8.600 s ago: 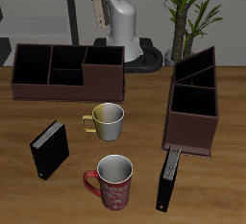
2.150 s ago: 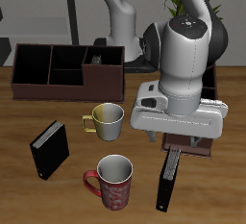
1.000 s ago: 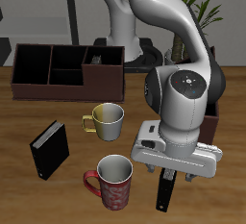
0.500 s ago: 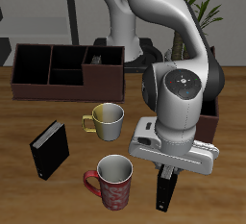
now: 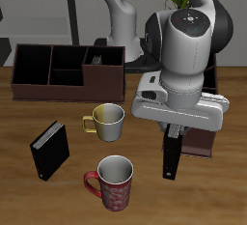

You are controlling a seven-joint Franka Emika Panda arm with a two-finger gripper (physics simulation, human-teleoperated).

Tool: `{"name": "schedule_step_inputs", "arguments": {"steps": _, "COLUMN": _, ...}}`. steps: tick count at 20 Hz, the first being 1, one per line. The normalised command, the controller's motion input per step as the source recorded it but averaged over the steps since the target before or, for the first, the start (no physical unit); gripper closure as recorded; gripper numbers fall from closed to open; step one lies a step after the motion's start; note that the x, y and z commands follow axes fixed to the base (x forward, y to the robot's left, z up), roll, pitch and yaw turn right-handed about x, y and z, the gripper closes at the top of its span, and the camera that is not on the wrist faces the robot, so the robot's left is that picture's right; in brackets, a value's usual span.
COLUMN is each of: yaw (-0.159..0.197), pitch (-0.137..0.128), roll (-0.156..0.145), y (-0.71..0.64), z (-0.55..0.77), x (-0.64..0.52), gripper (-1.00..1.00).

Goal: Place the yellow book into the back desk caddy's right compartment and place the left black book into the back desk caddy's right compartment

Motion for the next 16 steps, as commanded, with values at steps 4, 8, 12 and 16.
{"name": "schedule_step_inputs", "arguments": {"steps": 4, "yaw": 0.000, "pitch": -0.087, "roll": 0.004, "y": -0.24, "z": 0.87, "x": -0.55, "gripper": 1.00}}
{"name": "schedule_step_inputs", "arguments": {"steps": 8, "yaw": 0.037, "pitch": -0.082, "roll": 0.042, "y": -0.30, "z": 0.89, "x": -0.93, "gripper": 1.00}}
{"name": "schedule_step_inputs", "arguments": {"steps": 12, "yaw": 0.077, "pitch": -0.088, "roll": -0.007, "y": -0.37, "z": 0.58, "x": -0.77, "gripper": 1.00}}
{"name": "schedule_step_inputs", "arguments": {"steps": 16, "yaw": 0.046, "pitch": -0.086, "roll": 0.000, "y": -0.42, "z": 0.58, "x": -0.78, "gripper": 1.00}}
